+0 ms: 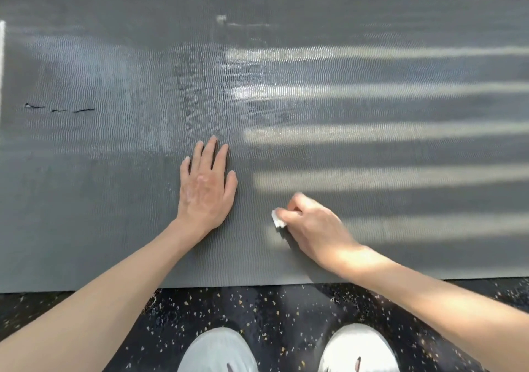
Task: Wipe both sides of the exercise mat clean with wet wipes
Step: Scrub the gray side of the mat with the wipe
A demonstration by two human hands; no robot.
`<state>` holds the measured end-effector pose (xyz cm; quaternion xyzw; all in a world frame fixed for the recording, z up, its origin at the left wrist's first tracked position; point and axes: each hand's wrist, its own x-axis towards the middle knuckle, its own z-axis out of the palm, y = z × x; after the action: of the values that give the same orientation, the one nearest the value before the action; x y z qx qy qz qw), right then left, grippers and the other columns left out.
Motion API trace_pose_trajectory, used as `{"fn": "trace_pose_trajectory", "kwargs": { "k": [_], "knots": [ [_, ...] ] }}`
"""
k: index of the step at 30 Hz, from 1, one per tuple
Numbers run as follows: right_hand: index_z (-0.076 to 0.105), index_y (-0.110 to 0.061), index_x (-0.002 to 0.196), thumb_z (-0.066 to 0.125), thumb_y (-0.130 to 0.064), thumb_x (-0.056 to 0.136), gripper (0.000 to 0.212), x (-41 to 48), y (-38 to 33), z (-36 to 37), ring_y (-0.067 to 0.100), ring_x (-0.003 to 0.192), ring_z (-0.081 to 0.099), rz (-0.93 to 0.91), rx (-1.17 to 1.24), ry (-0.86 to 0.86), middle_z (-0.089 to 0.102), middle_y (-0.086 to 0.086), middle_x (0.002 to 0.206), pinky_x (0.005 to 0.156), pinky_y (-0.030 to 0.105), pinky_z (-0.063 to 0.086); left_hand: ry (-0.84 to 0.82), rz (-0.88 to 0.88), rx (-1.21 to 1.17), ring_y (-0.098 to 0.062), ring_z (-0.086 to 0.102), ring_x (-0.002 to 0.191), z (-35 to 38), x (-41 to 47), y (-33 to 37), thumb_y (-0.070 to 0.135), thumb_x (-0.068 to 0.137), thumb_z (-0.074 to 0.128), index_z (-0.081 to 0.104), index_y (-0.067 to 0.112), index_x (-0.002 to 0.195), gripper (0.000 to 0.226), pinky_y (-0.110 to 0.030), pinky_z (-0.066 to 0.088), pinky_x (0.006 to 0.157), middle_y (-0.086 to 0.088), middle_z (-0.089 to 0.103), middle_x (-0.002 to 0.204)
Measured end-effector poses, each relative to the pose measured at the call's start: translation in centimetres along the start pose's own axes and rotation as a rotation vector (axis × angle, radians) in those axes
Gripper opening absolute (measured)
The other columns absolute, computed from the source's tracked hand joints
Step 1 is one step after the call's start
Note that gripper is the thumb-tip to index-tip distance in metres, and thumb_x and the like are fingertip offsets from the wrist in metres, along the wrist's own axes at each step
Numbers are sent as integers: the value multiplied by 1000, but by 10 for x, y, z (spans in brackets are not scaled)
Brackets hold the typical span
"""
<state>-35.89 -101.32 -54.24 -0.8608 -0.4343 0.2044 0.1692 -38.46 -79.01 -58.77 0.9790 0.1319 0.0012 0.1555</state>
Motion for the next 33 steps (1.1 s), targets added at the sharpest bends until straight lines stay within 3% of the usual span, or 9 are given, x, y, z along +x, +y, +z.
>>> {"fn": "trace_pose_trajectory", "kwargs": {
  "k": [5,9,16,19,21,25,29,31,33],
  "knots": [
    [42,-26,84,32,-47,100,29,-20,-3,8,6,65,38,-236,-62,-130,46,-6,81,62,27,35,151,48,-60,-35,51,120,-18,42,-7,26,92,40,58,4,128,46,-49,41,97,-15,56,133],
    [43,-25,92,38,-36,97,13,53,29,-2,12,61,40,1,10,130,44,-5,78,53,32,35,166,65,-45,-35,46,124,-18,91,-8,19,94,47,55,4,130,40,-48,38,101,-16,51,136],
    [48,-22,100,50,-26,96,6,36,15,10,12,61,37,-131,14,-35,40,-6,83,52,26,35,163,78,-37,-34,39,133,-5,143,-9,21,96,47,51,5,134,42,-48,33,110,-17,45,144],
    [54,-21,117,40,-33,100,25,83,37,-4,17,69,44,-34,-99,96,50,-6,95,61,34,38,148,78,-15,-35,38,133,-1,156,-8,25,95,45,50,5,135,44,-48,33,108,-16,43,146],
    [56,-19,108,41,-28,97,21,81,38,-1,24,70,46,35,-23,208,50,0,93,60,36,41,168,77,-7,-36,37,134,-2,165,-9,25,95,43,49,4,135,46,-48,32,108,-15,43,147],
    [59,-14,104,39,-16,87,25,57,28,-2,27,58,46,-72,103,-17,46,5,84,41,35,44,184,81,-5,-34,30,141,-5,187,-10,26,96,39,45,4,141,50,-46,22,116,-15,38,151],
    [64,-14,94,51,-13,85,16,111,51,-21,31,60,54,80,-43,313,50,8,88,46,37,48,192,16,-64,-29,34,139,2,198,-4,25,94,36,45,4,141,52,-40,22,117,-14,41,149],
    [58,-24,91,55,-24,89,3,102,44,-19,24,69,53,135,-23,174,52,-1,87,62,30,47,211,13,-76,-28,36,138,5,197,-5,24,93,37,48,5,138,50,-40,24,116,-13,43,147],
    [45,-28,89,46,-45,95,18,77,29,-16,16,77,51,61,-55,79,50,-3,91,73,34,44,211,19,-82,-27,36,137,6,195,-6,23,93,40,49,5,137,48,-41,27,117,-12,44,146]
  ]
}}
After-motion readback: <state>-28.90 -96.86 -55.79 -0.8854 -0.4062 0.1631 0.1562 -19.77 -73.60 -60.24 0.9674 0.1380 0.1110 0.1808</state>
